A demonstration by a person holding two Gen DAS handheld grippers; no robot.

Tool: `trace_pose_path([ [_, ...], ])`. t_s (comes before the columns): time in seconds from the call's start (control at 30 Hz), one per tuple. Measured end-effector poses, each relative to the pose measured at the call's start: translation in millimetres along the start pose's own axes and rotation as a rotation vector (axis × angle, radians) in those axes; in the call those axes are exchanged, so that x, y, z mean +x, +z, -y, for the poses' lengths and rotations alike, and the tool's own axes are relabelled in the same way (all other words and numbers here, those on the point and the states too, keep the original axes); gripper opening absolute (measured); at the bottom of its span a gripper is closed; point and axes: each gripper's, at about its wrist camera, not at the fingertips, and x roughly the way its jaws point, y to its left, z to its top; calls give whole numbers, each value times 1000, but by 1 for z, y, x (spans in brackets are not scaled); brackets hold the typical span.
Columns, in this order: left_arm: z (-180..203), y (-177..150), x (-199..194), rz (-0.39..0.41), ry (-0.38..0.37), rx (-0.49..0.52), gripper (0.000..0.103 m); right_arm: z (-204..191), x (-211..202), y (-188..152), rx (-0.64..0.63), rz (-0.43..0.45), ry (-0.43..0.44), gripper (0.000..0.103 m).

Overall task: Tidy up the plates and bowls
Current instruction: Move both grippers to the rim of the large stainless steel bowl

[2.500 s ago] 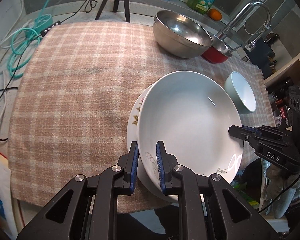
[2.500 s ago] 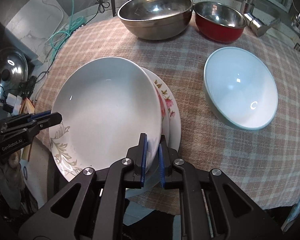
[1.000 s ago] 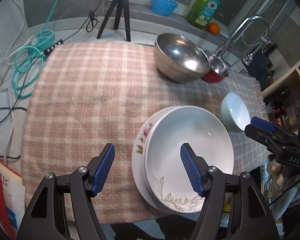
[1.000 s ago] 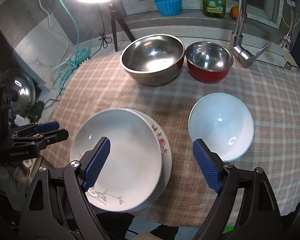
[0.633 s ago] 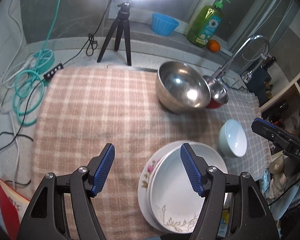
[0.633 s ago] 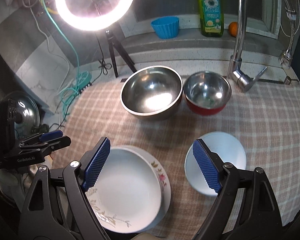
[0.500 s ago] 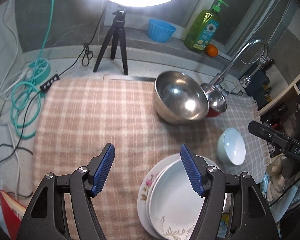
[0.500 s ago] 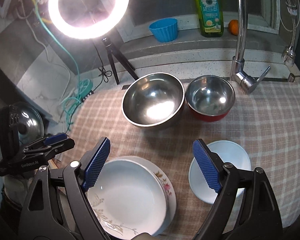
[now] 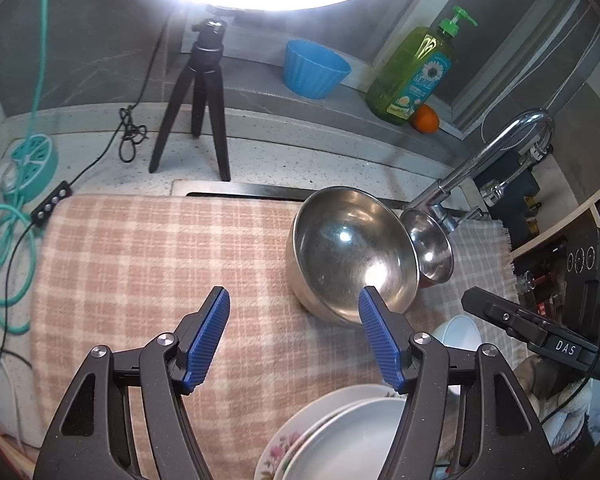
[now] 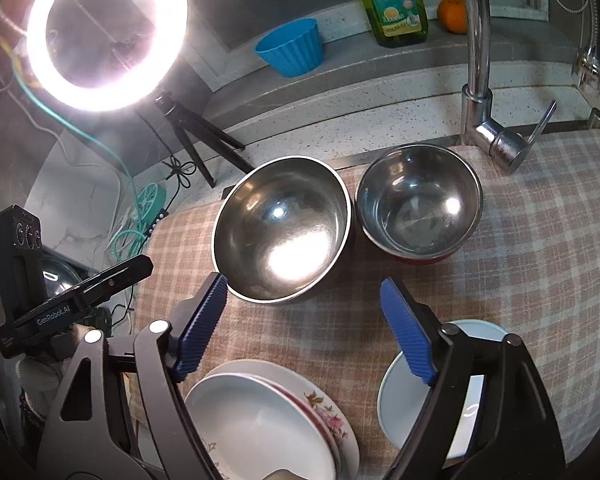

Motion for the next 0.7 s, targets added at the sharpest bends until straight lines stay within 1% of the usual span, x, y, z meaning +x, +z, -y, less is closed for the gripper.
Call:
trace_pose_path([
  [0.03, 0, 3, 6, -11, -6, 0, 63, 3, 4, 2, 9, -7, -2, 78],
  [0.1, -2, 8, 17, -33, -21, -13, 58, 7, 11, 6, 30, -19, 2, 76],
  [0.17, -3, 13, 25, -43, -26, -23, 57, 13, 19, 9, 53, -36, 9, 70],
  [0.23, -3, 17, 31, -52, -29, -24, 55, 16, 25, 10, 73, -51, 20, 67],
  [0.33, -5, 23, 42, -72, -35, -30, 51, 21, 35, 12, 95, -69, 27, 66],
  [0.47, -7, 27, 52, -89, -36, -37, 48, 23, 48, 15, 106, -99, 37, 56],
  [0.53, -8, 29, 57, -98, -34, -37, 46, 24, 53, 16, 109, -110, 42, 53],
  [0.6, -8, 30, 62, -110, -40, -42, 41, 24, 57, 17, 108, -118, 42, 50],
  [0.67, -8, 30, 67, -121, -43, -46, 40, 25, 60, 18, 109, -127, 42, 44],
  [0.7, -9, 30, 69, -124, -46, -47, 38, 25, 62, 18, 109, -131, 43, 43],
])
